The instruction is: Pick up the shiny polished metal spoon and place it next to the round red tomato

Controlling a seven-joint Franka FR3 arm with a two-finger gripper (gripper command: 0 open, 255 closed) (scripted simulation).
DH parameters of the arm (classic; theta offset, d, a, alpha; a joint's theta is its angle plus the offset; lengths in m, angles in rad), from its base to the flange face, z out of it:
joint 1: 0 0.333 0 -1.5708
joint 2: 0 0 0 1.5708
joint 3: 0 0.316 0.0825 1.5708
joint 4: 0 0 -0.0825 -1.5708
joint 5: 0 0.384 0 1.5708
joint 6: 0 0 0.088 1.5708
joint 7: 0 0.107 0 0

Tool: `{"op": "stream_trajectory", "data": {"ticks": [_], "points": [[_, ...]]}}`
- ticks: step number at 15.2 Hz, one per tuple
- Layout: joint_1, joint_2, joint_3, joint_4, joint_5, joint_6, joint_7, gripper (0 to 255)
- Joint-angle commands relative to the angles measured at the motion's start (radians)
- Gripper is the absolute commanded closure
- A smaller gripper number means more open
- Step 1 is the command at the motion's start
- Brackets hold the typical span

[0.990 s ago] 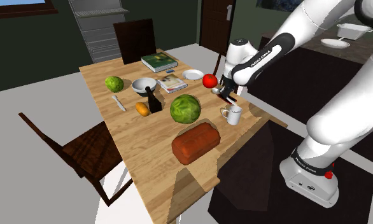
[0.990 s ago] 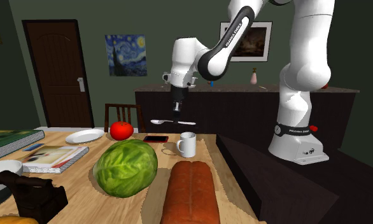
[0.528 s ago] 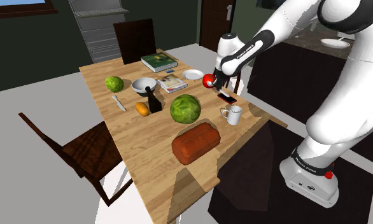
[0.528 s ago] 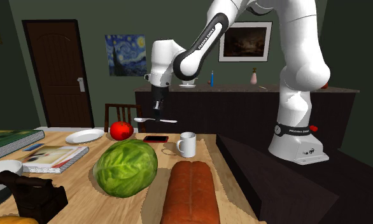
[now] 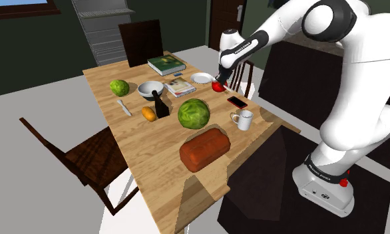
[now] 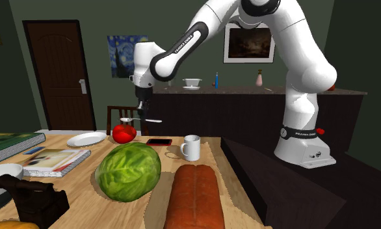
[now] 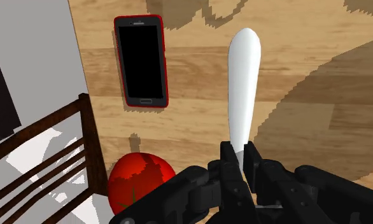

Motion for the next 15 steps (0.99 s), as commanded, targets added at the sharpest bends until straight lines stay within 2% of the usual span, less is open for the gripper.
{"op": "stream_trajectory", "data": {"ticks": [1, 15], "points": [[0.002, 0.071, -0.003, 0.113, 0.003, -0.041, -0.019, 255], [0.023, 0.194, -0.037, 0.11, -0.043, 0.083, 0.027, 255]]}}
